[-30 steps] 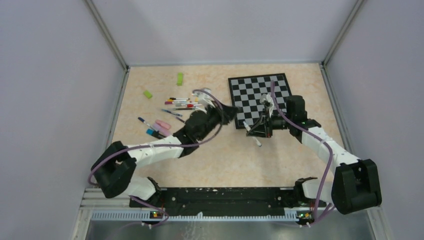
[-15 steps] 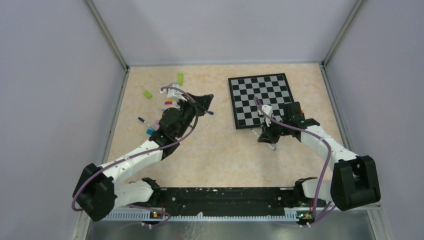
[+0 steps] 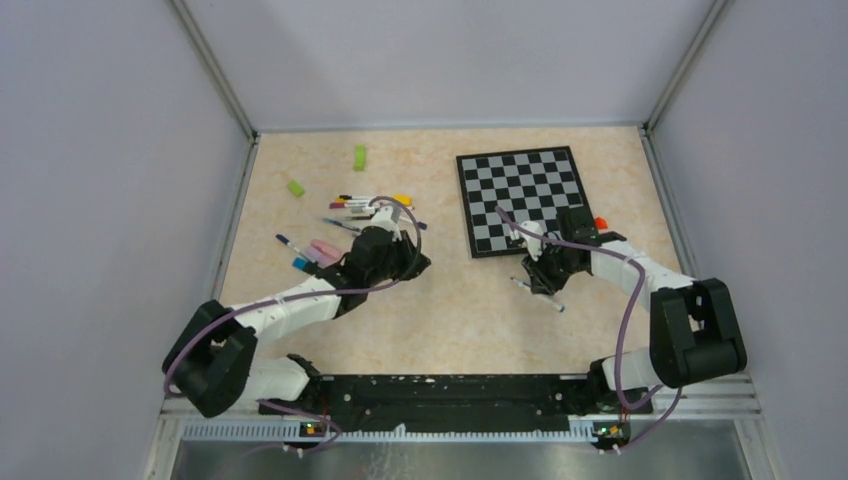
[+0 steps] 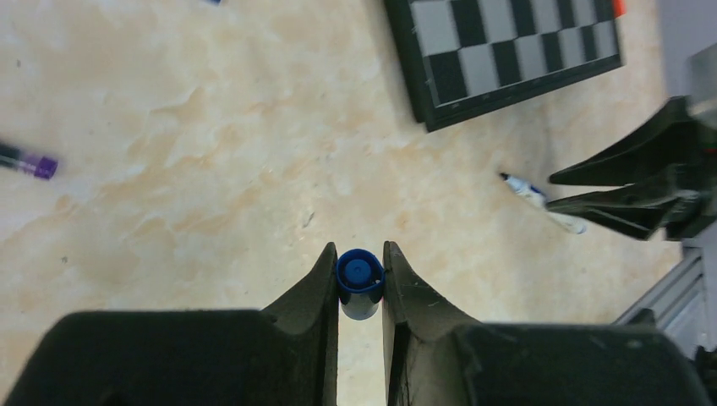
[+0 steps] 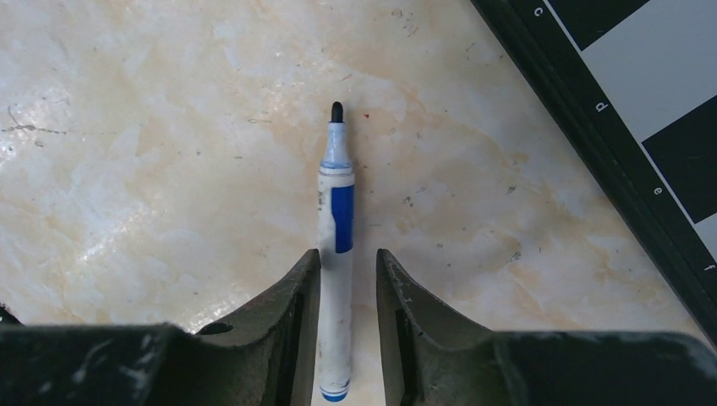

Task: Open the pen caps
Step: Place the pen at the center of the board, then place the pen cap at the center of the board.

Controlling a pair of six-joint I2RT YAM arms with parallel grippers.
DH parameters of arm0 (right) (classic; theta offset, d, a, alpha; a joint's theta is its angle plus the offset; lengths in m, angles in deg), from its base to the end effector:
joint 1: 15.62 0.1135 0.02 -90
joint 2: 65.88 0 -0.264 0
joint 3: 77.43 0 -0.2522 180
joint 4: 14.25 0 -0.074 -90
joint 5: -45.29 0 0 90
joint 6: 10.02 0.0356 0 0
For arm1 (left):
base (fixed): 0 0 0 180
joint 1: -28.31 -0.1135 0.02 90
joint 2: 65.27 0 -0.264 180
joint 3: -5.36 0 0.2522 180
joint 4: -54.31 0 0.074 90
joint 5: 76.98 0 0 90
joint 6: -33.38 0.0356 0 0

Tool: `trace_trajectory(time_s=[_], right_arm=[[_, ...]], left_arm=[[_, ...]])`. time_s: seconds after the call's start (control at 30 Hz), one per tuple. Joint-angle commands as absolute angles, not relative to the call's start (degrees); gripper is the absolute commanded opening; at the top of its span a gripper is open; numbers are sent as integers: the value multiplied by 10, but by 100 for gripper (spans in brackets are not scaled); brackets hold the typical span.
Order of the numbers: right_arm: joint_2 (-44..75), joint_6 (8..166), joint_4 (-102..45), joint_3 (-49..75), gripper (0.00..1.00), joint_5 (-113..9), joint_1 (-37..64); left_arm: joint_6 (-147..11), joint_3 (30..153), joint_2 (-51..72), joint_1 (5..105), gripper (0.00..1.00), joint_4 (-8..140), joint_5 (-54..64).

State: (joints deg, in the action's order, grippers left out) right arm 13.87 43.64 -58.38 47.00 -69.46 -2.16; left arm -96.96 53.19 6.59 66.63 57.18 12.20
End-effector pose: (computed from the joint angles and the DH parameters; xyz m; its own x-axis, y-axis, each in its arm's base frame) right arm 0.2323 0.0709 0.1712 -0.5135 -0.6762 -0.5282 -0.8270 0.5543 0.0944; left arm 0.2083 -0.1653 0.2121 -0.6784 -0.2889 -0.6756 0.2504 0.7735 -0.5822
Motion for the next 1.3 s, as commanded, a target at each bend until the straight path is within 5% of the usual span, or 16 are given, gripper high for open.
trace_trajectory(time_s=[0.0, 0.37, 0.7, 1.07, 1.27], right_arm=[[156, 447, -571, 442, 31, -676, -21], [143, 459, -579, 432, 43, -707, -21], [125, 461, -581, 430, 45, -718, -22], [102, 461, -583, 429, 46, -726, -23], [86, 460, -585, 430, 48, -737, -31]], left_arm=[[-975, 562, 124, 668, 0, 593, 125], [-971, 678, 282, 671, 4, 661, 152], [-935, 793, 363, 671, 29, 824, 197], [-890, 860, 356, 670, 39, 902, 250], [-838, 856, 282, 670, 61, 882, 236]])
